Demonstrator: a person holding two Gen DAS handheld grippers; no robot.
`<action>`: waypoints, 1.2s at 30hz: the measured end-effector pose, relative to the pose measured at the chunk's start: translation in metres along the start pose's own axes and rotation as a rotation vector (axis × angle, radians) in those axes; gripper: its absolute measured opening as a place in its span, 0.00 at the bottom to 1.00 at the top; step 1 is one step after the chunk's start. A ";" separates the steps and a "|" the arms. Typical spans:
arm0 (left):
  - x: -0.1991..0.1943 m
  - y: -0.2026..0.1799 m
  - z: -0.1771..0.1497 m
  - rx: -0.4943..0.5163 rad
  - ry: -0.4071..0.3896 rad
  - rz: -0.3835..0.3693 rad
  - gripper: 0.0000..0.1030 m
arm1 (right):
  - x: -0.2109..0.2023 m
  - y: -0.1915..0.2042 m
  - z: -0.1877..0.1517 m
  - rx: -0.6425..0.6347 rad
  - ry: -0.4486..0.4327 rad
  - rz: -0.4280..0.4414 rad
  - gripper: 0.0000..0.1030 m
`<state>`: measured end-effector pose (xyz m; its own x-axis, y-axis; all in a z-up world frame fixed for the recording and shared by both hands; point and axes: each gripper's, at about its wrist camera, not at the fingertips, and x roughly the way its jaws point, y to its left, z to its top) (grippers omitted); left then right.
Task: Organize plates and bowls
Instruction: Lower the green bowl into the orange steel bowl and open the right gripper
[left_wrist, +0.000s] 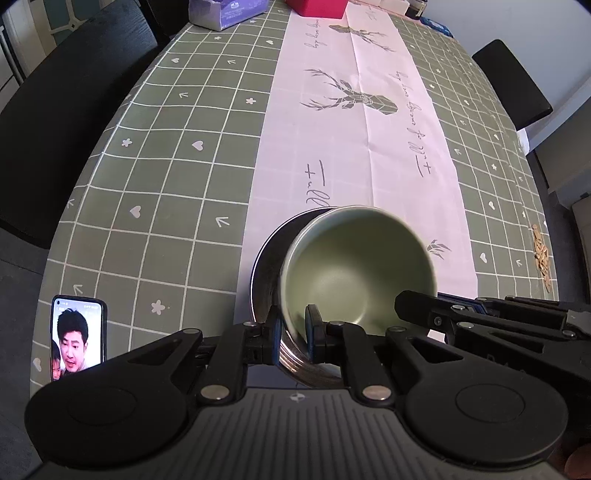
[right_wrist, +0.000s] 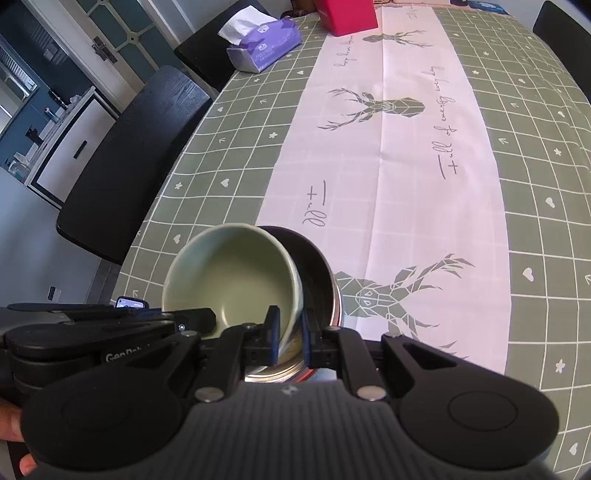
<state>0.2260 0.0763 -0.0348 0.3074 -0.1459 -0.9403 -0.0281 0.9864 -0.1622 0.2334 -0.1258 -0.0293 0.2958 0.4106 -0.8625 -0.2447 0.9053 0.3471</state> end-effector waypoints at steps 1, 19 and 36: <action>0.002 -0.001 0.000 0.002 0.005 0.003 0.14 | 0.002 -0.001 0.001 0.000 0.008 -0.002 0.09; 0.014 -0.010 0.006 0.087 0.028 0.057 0.19 | 0.024 0.001 0.007 -0.037 0.066 -0.027 0.09; 0.012 -0.003 0.009 0.024 0.054 0.003 0.34 | 0.025 -0.006 0.010 0.020 0.076 -0.004 0.13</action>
<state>0.2386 0.0721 -0.0433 0.2559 -0.1457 -0.9557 -0.0058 0.9883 -0.1523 0.2511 -0.1198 -0.0492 0.2257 0.3983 -0.8891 -0.2252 0.9092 0.3501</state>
